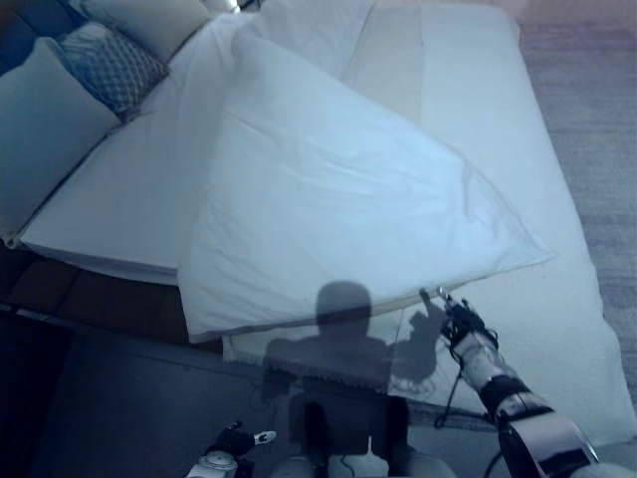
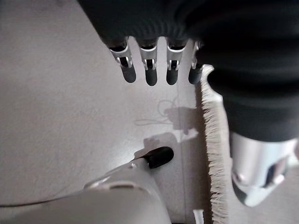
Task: Make the bed
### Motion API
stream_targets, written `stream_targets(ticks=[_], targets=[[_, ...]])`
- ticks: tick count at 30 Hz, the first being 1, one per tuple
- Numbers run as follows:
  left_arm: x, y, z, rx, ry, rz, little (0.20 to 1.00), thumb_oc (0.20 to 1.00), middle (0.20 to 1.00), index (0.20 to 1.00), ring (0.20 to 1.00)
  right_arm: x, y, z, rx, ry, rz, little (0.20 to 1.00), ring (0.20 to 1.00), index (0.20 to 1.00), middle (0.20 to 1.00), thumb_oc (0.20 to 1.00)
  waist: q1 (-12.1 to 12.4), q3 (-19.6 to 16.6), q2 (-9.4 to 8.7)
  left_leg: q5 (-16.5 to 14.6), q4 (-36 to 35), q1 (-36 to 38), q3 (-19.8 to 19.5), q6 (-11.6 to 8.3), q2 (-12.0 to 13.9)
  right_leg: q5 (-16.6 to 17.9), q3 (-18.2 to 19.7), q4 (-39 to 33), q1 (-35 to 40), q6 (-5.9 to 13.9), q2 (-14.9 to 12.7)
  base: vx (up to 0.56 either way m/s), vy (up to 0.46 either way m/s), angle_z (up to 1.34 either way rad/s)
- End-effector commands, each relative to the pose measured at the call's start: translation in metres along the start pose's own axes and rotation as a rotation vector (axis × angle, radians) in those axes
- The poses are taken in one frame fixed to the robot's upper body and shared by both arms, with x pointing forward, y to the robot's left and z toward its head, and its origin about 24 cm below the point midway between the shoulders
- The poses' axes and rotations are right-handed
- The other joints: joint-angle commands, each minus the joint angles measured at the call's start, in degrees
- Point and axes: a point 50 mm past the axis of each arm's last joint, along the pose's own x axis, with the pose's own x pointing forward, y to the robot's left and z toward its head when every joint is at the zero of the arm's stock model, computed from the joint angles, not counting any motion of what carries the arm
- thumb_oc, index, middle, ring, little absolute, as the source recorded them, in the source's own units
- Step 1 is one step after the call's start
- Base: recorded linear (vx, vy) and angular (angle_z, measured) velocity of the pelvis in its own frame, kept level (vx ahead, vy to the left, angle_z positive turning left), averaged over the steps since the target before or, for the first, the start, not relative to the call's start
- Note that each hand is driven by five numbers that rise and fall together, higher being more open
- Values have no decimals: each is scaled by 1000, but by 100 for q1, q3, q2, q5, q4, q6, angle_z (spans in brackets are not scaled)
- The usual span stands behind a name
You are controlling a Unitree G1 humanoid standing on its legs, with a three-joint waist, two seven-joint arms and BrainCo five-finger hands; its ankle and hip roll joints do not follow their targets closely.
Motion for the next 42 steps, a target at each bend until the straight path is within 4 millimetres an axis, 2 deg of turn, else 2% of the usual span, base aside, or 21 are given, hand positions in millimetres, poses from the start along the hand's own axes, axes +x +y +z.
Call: stream_targets(ticks=[1, 3, 6, 10, 12, 15, 16, 17, 22, 23, 24, 25, 26, 27, 28, 35, 37, 38, 40, 41, 42], targets=[[2, -2, 28, -17, -75, 11, 1000, 1000, 1000, 1000, 1000, 3, 22, 42, 28, -114, -4, 1000, 1000, 1000, 1000, 1000, 133, 192, -223, -227, 26, -79, -99, -224, -291, -20, 77, 274, -111, 456, -265, 0, 0, 0], [2, -5, 36, -31, -108, 2, 1000, 1000, 1000, 1000, 1000, 4, 30, 77, 31, -179, -25, 1000, 1000, 1000, 1000, 1000, 176, 358, -170, -181, 12, -282, -133, -225, -299, 9, 103, 270, -323, 458, -260, 0, -15, 6], [1, -8, 40, -34, -124, -9, 1000, 1000, 1000, 1000, 1000, 3, 35, 97, 53, -209, -33, 1000, 1000, 1000, 1000, 1000, 209, 455, -123, -150, 16, -445, -144, -224, -304, 12, 117, 303, -495, 448, -246, -2, 1, -2], [-1, -11, 49, -67, -162, -13, 1000, 1000, 1000, 1000, 1000, -6, 51, 144, 199, -300, -22, 1000, 1000, 1000, 1000, 1000, 281, 720, -41, -91, 34, -857, -202, -229, -311, 18, 88, 473, -965, 437, -219, -19, -7, -2], [-1, -12, 52, -74, -171, -16, 1000, 1000, 1000, 1000, 1000, -8, 52, 153, 223, -317, -27, 1000, 1000, 1000, 1000, 1000, 293, 746, -22, -71, 36, -961, -220, -229, -317, 12, 95, 511, -1073, 431, -222, -20, -2, 1], [-4, -15, 62, -113, -223, -25, 1000, 1000, 1000, 1000, 1000, -21, 63, 193, 312, -410, -4, 1000, 1000, 1000, 1000, 1000, 372, 926, 53, 17, 52, -1389, -267, -221, -326, 20, 57, 726, -1566, 434, -229, -32, -6, 8], [-4, -15, 63, -114, -224, -25, 1000, 1000, 1000, 1000, 1000, -22, 63, 193, 312, -411, -3, 1000, 1000, 1000, 1000, 1000, 374, 914, 55, 20, 54, -1413, -266, -220, -326, 16, 59, 744, -1598, 434, -231, -40, 4, 0], [-5, -16, 67, -128, -245, -29, 1000, 1000, 1000, 1000, 1000, -30, 68, 211, 333, -461, 7, 1000, 1000, 1000, 1000, 1000, 413, 1004, 71, 53, 56, -1565, -294, -214, -320, 3, 59, 859, -1812, 427, -235, 0, 0, 0], [-10, -22, 79, -166, -294, -53, 1000, 1000, 1000, 1000, 1000, -50, 83, 246, 376, -563, 74, 1000, 1000, 1000, 1000, 1000, 473, 1168, 122, 124, 103, -1920, -386, -188, -291, -63, 47, 1223, -2348, 416, -278, -15, -2, -2], [-10, -22, 80, -166, -295, -53, 1000, 1000, 1000, 1000, 1000, -50, 83, 246, 377, -564, 74, 1000, 1000, 1000, 1000, 1000, 474, 1160, 123, 123, 110, -1939, -386, -187, -292, -70, 48, 1242, -2373, 416, -281, -24, -8, -7], [-13, -27, 87, -157, -329, -74, 1000, 1000, 1000, 1000, 1000, -65, 90, 268, 383, -636, 105, 1000, 1000, 1000, 1000, 1000, 492, 1260, 143, 168, 135, -2123, -429, -185, -301, -101, 56, 1345, -2567, 414, -321, -25, -10, -8], [-13, -28, 88, -150, -332, -77, 1000, 1000, 1000, 1000, 1000, -69, 92, 273, 377, -654, 111, 1000, 1000, 1000, 1000, 1000, 494, 1268, 142, 185, 133, -2157, -441, -187, -312, -107, 59, 1347, -2596, 413, -327, -31, -4, -3], [-14, -30, 91, -152, -345, -84, 1000, 1000, 1000, 1000, 1000, -75, 99, 279, 364, -677, 135, 533, 533, 533, 533, 533, 509, 1298, 149, 199, 122, -2185, -452, -188, -305, -106, 57, 1352, -2629, 416, -334, 0, 0, 0], [-14, -30, 92, -153, -346, -84, 1000, 1000, 1000, 1000, 1000, -75, 99, 280, 364, -678, 136, 445, 445, 445, 445, 445, 505, 1302, 154, 201, 122, -2188, -452, -188, -305, -106, 58, 1355, -2635, 416, -334, -12, 10, 9], [-15, -32, 94, -145, -357, -93, 1000, 1000, 1000, 1000, 1000, -81, 104, 285, 343, -705, 155, 200, 200, 200, 200, 200, 512, 1336, 144, 212, 114, -2203, -454, -192, -310, -106, 61, 1332, -2634, 417, -336, -7, 4, 10], [-24, -43, 114, -126, -437, -175, 1000, 1000, 1000, 1000, 1000, -98, 130, 286, 353, -762, 292, 200, 200, 200, 200, 200, 413, 1379, 55, 174, 164, -2126, -450, -205, -330, -65, 61, 1218, -2500, 426, -337, -2, 1, 1], [-37, -55, 132, -116, -521, -289, 1000, 1000, 1000, 1000, 1000, -109, 145, 281, 339, -801, 393, 200, 200, 200, 200, 200, 295, 1379, -7, 111, 256, -2086, -402, -218, -357, 1, 89, 1156, -2416, 437, -339, 0, 0, 0], [-36, -54, 132, -116, -519, -289, 1000, 1000, 1000, 1000, 1000, -108, 145, 280, 340, -800, 392, 200, 200, 200, 200, 200, 297, 1379, -12, 107, 262, -2081, -401, -217, -357, 5, 89, 1148, -2405, 438, -339, 0, 0, 0], [-56, -64, 156, -136, -624, -406, 1000, 1000, 1000, 1000, 1000, -118, 160, 269, 334, -815, 486, 200, 200, 200, 200, 200, 173, 1379, -107, 25, 372, -2023, -335, -221, -383, 80, 140, 1050, -2277, 453, -340, 0, 0, 0], [-56, -63, 155, -136, -622, -406, 1000, 1000, 1000, 1000, 1000, -118, 160, 268, 334, -814, 485, 200, 200, 200, 200, 200, 176, 1379, -113, 20, 378, -2018, -333, -221, -383, 82, 142, 1044, -2267, 454, -339, 0, 0, 0], [-73, -73, 175, -152, -692, -496, 1000, 1000, 1000, 1000, 1000, -124, 169, 262, 353, -801, 542, 200, 200, 200, 200, 200, 89, 1378, -172, -40, 467, -1956, -288, -219, -391, 99, 197, 1025, -2181, 457, -341, -17, 22, 4]])
